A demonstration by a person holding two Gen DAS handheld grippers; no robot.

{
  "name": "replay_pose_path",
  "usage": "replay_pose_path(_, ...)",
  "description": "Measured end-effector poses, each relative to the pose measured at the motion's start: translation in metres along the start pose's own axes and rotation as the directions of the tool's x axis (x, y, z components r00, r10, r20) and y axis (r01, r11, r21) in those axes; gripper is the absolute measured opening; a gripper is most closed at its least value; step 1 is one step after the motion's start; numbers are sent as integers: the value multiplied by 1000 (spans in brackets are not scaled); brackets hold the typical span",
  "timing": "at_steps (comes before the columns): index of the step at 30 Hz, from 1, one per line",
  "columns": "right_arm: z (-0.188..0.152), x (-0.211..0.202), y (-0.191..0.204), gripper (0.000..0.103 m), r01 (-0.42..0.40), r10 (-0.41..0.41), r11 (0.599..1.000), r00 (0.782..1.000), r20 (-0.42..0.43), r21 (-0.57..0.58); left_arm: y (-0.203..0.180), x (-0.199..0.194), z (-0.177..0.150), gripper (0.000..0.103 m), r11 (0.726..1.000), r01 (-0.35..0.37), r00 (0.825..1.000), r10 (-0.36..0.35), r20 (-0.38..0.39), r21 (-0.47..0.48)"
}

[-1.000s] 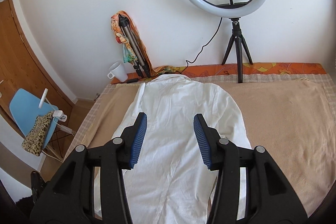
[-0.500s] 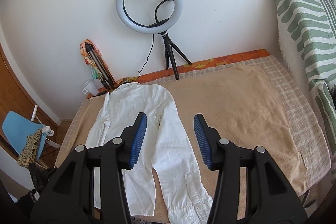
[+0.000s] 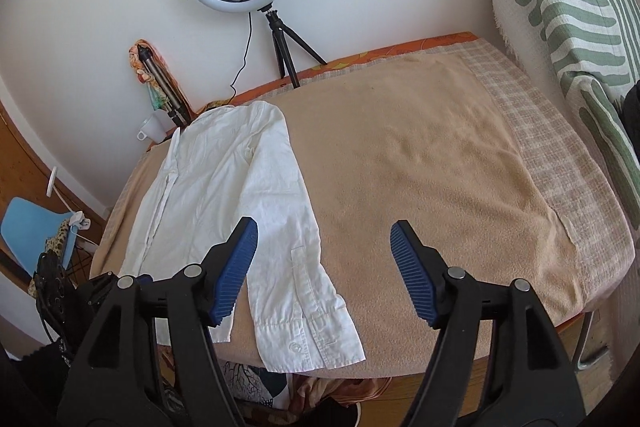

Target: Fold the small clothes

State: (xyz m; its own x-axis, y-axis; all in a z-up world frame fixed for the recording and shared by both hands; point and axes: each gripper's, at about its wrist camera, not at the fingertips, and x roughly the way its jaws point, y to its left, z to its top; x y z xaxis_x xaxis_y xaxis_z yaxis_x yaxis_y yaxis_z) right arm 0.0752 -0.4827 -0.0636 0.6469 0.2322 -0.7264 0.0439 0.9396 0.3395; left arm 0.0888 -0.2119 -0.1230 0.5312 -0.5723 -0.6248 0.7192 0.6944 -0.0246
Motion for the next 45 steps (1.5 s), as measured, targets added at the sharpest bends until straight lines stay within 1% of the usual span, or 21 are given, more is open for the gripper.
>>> replay_pose_path(3,-18,24,-12,70,-25,28,999,996,-89,37,-10,15,5,38,999,35,999,-35,-23,-2)
replay_pose_path(4,-23,32,-15,68,-36,42,998,993,-115,50,-11,20,5,38,999,41,999,-42,-32,-6)
replay_pose_path(5,-28,40,-18,63,-48,57,997,989,-140,65,-12,23,5,38,999,49,998,-50,-41,-13)
replay_pose_path(6,-34,48,-21,62,-54,67,995,984,-163,83,-11,27,3,38,998,56,997,-57,-49,-22)
replay_pose_path(9,-46,67,-27,62,-58,83,991,974,-213,119,-7,37,-1,38,996,67,994,-71,-82,-50)
replay_pose_path(12,-54,81,-29,62,-40,73,990,966,-248,134,2,42,-7,38,994,66,992,-75,-104,-87)
replay_pose_path(17,-63,98,-21,62,-7,34,996,957,-289,93,18,43,-14,38,986,66,988,-86,-126,-152)
replay_pose_path(21,-62,100,-11,61,19,-5,999,955,-298,43,23,38,-17,38,985,57,990,-77,-122,-161)
replay_pose_path(22,-62,101,-8,59,24,-14,999,954,-300,30,24,37,-17,38,985,57,990,-78,-121,-165)
replay_pose_path(24,-63,103,-2,49,44,-43,999,951,-305,-5,25,35,-18,38,984,55,990,-76,-116,-170)
replay_pose_path(25,-64,103,1,47,53,-57,998,950,-306,-24,26,34,-18,38,984,54,991,-75,-114,-172)
replay_pose_path(27,-64,104,9,30,59,-73,997,948,-311,-55,27,32,-19,38,984,52,991,-72,-113,-172)
replay_pose_path(28,-65,105,12,27,68,-87,995,946,-312,-71,27,31,-19,38,984,52,991,-72,-114,-171)
replay_pose_path(29,-66,105,15,21,73,-96,994,946,-310,-87,27,30,-19,38,984,51,991,-71,-113,-170)
replay_pose_path(30,-66,104,18,14,69,-96,993,946,-310,-97,29,28,-20,38,985,48,991,-68,-111,-169)
replay_pose_path(31,-66,103,21,11,66,-95,992,947,-306,-104,30,26,-20,38,984,46,992,-66,-109,-169)
replay_pose_path(34,-61,94,29,9,71,-98,992,957,-274,-108,35,20,-21,38,982,42,993,-61,-101,-182)
replay_pose_path(39,-50,71,48,8,40,-61,994,977,-207,-105,47,10,-23,38,980,19,996,-37,-87,-200)
replay_pose_path(42,-47,60,74,8,30,-57,987,984,-167,-161,56,3,-25,38,977,1,996,-20,-83,-215)
replay_pose_path(45,-49,53,108,8,11,-48,971,988,-146,-240,67,-8,-29,38,969,-15,998,-2,-70,-246)
